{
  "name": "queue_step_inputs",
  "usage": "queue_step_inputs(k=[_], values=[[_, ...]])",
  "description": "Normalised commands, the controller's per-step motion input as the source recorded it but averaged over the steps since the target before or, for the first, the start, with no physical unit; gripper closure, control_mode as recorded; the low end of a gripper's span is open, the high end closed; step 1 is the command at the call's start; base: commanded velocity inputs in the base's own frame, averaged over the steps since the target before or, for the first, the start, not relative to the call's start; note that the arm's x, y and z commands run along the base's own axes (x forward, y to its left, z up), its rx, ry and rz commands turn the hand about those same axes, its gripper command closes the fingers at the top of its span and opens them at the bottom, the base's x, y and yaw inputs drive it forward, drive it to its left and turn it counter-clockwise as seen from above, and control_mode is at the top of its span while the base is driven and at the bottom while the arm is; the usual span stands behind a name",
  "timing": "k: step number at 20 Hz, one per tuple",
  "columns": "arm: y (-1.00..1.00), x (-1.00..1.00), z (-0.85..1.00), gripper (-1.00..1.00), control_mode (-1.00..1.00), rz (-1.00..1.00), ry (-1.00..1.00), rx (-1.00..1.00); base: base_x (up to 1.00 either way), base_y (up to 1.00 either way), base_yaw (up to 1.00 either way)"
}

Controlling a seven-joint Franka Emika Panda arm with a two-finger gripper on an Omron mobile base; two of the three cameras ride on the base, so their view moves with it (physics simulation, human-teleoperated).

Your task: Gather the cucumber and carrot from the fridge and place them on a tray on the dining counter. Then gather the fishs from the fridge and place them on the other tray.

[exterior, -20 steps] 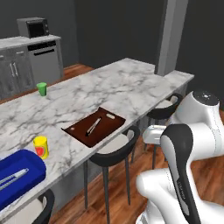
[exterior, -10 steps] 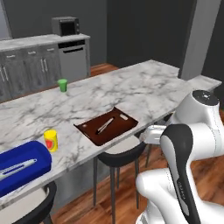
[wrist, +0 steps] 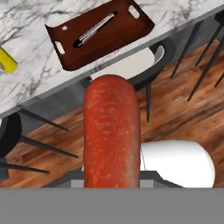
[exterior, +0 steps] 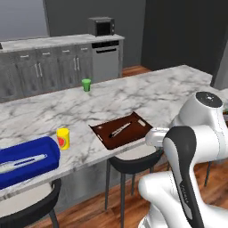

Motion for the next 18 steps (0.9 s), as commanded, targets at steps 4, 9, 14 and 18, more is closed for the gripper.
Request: queue_step_inputs(k=[4, 9, 14, 18], values=[[0.00, 0.00, 0.00, 1.00, 1.00, 0.00, 0.00, 0.00, 0.49, -0.26, 0.36], [0.00, 0.00, 0.00, 1.00, 1.00, 0.00, 0.00, 0.00, 0.47, -0.27, 0.36], [0.00, 0.00, 0.00, 1.00, 1.00, 0.00, 0.00, 0.00, 0.38, -0.31, 0.33], [0.00, 0.00, 0.00, 1.00, 1.00, 0.00, 0.00, 0.00, 0.36, -0.38, 0.30]])
